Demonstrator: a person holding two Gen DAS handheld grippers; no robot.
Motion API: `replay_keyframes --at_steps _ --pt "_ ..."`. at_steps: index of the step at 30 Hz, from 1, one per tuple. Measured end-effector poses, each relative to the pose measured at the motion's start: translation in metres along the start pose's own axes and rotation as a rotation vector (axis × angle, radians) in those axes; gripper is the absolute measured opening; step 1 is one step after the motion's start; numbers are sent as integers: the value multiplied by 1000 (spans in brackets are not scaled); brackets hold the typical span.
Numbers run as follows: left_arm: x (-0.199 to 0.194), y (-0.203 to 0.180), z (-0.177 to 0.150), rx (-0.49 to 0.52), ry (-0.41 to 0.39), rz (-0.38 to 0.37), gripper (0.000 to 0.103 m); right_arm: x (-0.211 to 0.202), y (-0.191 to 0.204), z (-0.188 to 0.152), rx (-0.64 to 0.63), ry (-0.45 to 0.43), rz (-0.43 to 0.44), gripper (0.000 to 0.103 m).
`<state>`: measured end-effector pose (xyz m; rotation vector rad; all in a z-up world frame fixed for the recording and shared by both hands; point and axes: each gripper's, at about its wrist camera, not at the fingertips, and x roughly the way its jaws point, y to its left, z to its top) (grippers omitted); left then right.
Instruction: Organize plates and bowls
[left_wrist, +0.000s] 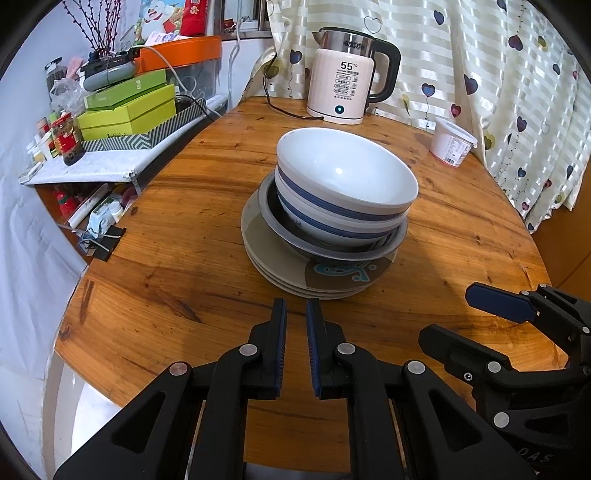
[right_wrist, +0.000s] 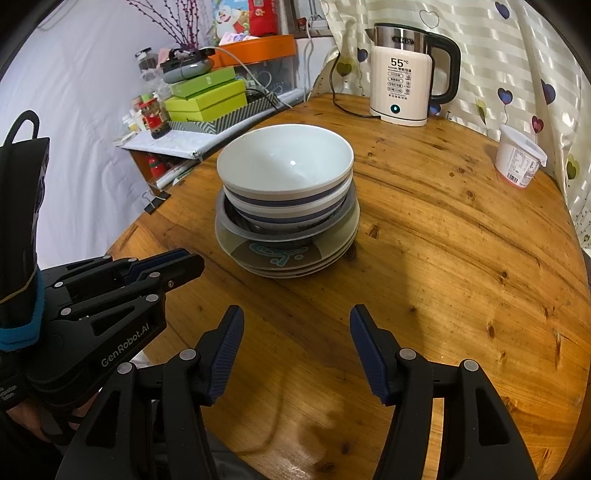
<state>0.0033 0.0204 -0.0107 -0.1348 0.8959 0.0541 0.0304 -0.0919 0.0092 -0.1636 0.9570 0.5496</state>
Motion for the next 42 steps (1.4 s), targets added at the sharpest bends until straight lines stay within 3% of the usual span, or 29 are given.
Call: replay_keyframes --at_steps 42 --pt "1 -3 -2 11 8 4 11 0 0 0 0 1 1 62"
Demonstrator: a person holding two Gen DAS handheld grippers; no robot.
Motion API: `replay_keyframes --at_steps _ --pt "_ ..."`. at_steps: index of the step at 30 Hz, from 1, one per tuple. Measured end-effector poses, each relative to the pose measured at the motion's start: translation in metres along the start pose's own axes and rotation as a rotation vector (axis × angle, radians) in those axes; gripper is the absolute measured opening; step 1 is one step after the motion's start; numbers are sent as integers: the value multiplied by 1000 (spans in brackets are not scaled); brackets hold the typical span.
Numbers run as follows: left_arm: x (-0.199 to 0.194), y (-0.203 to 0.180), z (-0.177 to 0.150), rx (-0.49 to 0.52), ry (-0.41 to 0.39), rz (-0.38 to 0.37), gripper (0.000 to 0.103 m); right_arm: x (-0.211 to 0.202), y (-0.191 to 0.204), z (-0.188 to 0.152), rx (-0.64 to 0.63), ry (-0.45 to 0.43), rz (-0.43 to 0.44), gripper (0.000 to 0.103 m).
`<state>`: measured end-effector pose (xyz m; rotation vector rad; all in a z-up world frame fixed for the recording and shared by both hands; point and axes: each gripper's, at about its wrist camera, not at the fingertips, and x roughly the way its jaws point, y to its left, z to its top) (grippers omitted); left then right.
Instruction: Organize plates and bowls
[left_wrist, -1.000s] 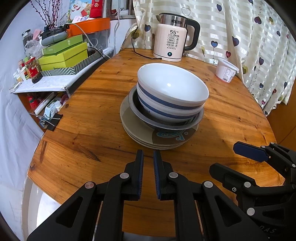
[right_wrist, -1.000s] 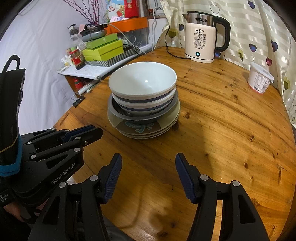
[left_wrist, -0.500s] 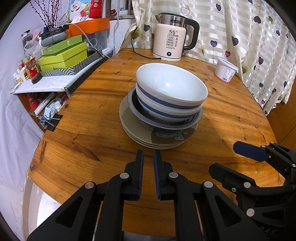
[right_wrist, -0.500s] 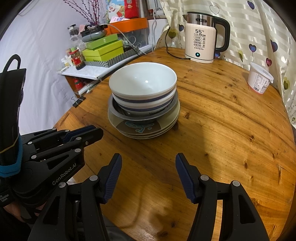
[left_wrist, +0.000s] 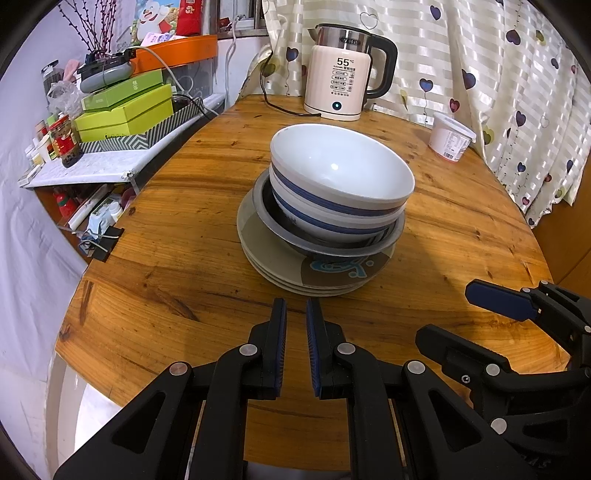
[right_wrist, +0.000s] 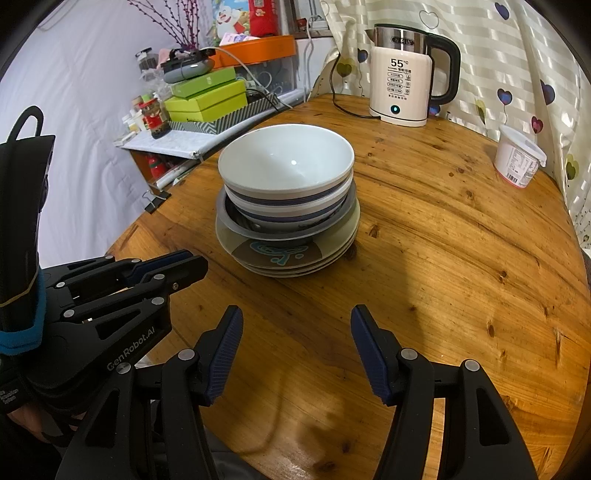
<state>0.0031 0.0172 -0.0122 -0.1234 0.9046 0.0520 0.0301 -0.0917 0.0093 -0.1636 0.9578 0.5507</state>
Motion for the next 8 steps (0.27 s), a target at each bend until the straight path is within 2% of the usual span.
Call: replay_keyframes --at_steps 8 --pt "0 -1 1 6 -3 -2 11 0 0 0 0 -2 0 66"
